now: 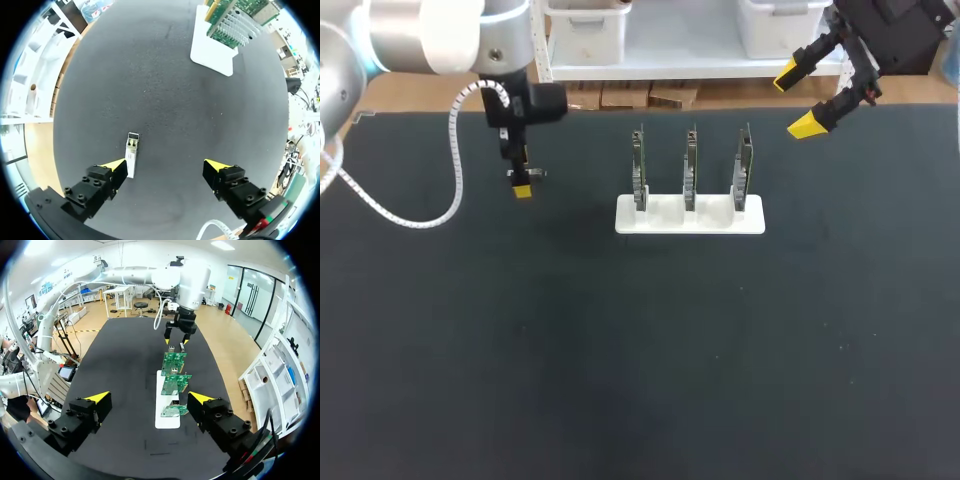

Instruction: Pick up the optical module with the left hand, and insert it into the network port with the right hand.

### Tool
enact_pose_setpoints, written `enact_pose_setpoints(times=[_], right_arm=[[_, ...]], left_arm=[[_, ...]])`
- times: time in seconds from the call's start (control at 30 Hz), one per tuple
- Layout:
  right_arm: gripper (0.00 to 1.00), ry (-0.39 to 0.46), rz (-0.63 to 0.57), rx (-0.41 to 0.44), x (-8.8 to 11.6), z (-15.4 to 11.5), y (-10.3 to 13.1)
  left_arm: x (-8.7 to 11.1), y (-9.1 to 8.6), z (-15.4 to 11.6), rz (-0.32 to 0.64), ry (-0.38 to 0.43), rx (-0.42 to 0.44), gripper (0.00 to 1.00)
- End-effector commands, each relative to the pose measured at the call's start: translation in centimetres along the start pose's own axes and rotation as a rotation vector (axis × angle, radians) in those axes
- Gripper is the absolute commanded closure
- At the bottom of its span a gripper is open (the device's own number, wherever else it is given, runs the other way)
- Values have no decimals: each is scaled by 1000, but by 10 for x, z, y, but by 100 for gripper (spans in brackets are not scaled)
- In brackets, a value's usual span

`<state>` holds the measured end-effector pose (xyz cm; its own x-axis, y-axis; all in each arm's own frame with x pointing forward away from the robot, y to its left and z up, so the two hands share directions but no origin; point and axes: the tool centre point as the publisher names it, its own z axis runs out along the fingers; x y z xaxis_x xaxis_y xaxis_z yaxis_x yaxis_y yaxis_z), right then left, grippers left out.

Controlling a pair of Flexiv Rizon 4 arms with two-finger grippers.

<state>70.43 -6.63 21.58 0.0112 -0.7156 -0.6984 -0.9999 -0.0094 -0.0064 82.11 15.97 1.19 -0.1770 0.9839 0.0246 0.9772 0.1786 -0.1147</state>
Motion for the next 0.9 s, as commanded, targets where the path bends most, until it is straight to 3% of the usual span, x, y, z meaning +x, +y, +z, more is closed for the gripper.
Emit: enact_pose_setpoints(times=[0.03, 0.9], right_arm=[[0, 0, 1, 1, 0, 0, 0], [0, 0, 1, 1, 0, 0, 0]], left_arm=[[-1, 5, -1, -1, 6, 12, 0], [-5, 18, -2, 2, 14, 23, 0]])
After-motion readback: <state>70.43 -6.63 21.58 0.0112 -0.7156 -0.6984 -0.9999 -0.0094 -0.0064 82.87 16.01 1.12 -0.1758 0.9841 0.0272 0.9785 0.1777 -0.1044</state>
